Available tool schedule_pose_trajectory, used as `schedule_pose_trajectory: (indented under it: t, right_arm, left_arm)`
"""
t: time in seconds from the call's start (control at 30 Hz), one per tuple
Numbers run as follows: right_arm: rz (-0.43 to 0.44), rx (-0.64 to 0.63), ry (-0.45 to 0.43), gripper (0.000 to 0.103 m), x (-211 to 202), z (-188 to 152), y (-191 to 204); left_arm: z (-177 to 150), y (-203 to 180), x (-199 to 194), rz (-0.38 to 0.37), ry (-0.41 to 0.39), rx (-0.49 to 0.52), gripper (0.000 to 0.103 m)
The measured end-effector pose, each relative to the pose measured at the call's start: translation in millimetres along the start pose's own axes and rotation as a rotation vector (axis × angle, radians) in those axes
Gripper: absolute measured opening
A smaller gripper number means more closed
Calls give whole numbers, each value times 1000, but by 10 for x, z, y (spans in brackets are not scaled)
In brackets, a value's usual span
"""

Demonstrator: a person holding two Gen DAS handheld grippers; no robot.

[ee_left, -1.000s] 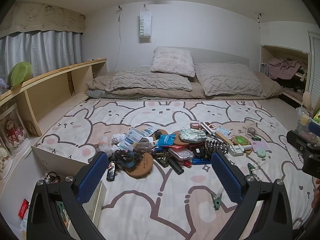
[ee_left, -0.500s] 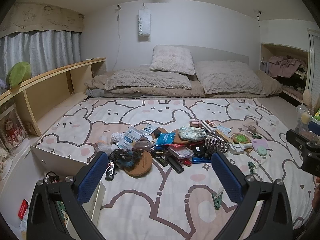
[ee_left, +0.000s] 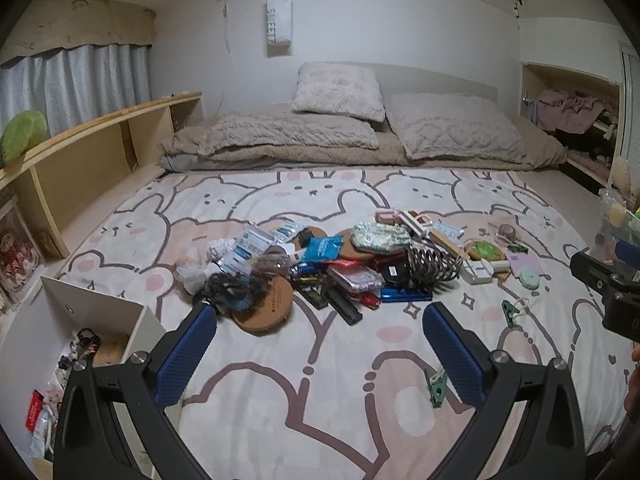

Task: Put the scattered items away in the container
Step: 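Lower both tools toward the green clothespin with the white cable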

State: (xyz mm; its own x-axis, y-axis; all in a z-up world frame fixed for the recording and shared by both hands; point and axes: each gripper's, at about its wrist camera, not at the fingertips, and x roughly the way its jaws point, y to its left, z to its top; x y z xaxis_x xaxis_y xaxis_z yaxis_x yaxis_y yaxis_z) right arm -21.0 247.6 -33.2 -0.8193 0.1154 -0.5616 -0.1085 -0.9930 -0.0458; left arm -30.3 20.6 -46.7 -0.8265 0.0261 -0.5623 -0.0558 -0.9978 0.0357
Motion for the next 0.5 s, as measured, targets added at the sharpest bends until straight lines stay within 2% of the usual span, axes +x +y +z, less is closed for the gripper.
schedule_pose_trajectory:
  t: [0.2, 0.5]
  right_arm:
    - [-9, 23, 39, 103, 152, -58, -104]
    - [-54, 141, 106, 103, 430, -202, -509]
  left_arm:
    - [-85, -106, 148, -33, 47, 6, 103]
    - [-218, -339, 345, -169, 115, -28, 103]
